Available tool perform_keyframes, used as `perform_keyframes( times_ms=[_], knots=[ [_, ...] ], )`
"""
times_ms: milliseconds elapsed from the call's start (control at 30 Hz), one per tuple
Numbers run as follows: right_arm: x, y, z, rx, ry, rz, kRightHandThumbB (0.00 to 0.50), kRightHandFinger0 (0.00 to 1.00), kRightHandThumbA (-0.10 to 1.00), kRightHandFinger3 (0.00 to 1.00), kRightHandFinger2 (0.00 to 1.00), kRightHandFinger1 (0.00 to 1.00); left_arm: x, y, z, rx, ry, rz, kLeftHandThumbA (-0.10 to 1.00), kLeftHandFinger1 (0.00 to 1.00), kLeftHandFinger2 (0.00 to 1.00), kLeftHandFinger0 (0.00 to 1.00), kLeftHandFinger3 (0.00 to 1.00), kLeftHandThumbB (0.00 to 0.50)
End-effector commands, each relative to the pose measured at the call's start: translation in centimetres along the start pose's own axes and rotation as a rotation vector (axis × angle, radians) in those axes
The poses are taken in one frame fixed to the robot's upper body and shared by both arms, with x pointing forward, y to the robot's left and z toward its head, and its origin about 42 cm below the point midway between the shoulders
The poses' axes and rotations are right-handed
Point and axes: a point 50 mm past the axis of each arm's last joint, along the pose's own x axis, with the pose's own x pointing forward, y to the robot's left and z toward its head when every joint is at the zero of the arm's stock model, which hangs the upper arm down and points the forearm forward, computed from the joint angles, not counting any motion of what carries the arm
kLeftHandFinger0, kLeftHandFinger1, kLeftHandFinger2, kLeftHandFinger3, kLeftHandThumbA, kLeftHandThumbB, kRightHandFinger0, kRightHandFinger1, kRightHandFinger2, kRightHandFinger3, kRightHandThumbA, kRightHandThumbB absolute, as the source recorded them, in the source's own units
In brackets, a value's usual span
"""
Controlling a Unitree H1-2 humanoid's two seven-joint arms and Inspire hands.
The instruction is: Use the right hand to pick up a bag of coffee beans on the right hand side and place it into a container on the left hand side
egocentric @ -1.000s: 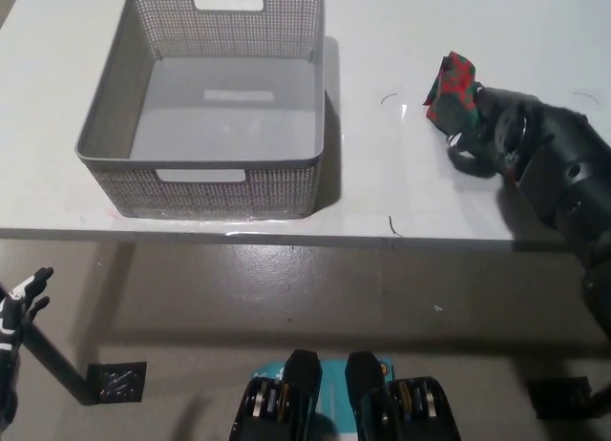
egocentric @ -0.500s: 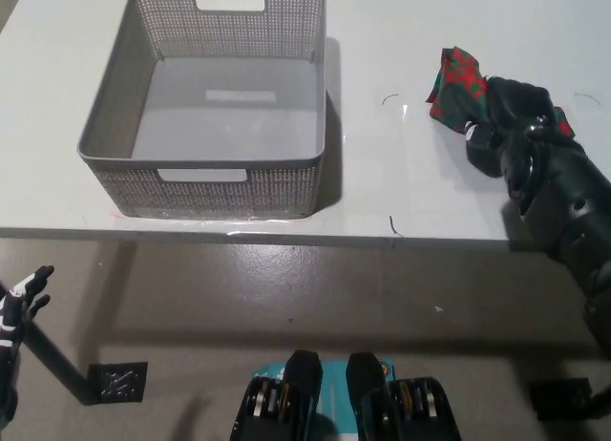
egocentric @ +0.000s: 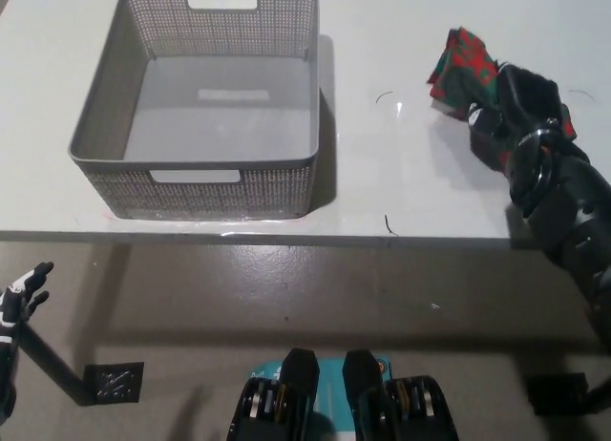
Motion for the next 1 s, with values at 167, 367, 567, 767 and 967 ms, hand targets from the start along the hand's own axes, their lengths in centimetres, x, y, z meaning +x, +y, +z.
perform_keyframes(
  times_ms=[167,367,567,767,967],
  knots=[
    [3.6,-12.6,9.3,0.126,-0.266,-0.309,0.156,0.0,-0.1,0.61,0.86,0.38,0.7,1.2,1.6,0.067,-0.05,-0.013,1.0,1.0,1.0,1.0,1.0,0.5],
    [3.8,-18.4,13.6,0.129,-0.364,-0.409,0.171,0.06,-0.1,0.96,0.93,0.53,0.6,1.4,1.5,0.075,-0.044,-0.012,1.0,1.0,1.0,1.0,1.0,0.5],
    [2.9,-21.5,19.1,0.17,-0.442,-0.464,0.159,0.0,-0.1,1.0,0.94,0.58,0.3,1.3,1.4,0.094,-0.039,-0.015,1.0,1.0,1.0,0.97,1.0,0.5],
    [2.1,-22.3,22.2,0.182,-0.514,-0.484,0.172,0.0,-0.1,1.0,0.85,0.49,0.1,0.9,1.2,0.089,-0.03,-0.025,1.0,1.0,1.0,0.98,1.0,0.5],
    [0.6,-21.8,27.8,0.211,-0.592,-0.474,0.167,0.0,-0.1,0.81,0.84,0.35,0.5,0.1,1.0,0.086,-0.029,-0.045,1.0,1.0,1.0,0.98,1.0,0.5]
  ],
)
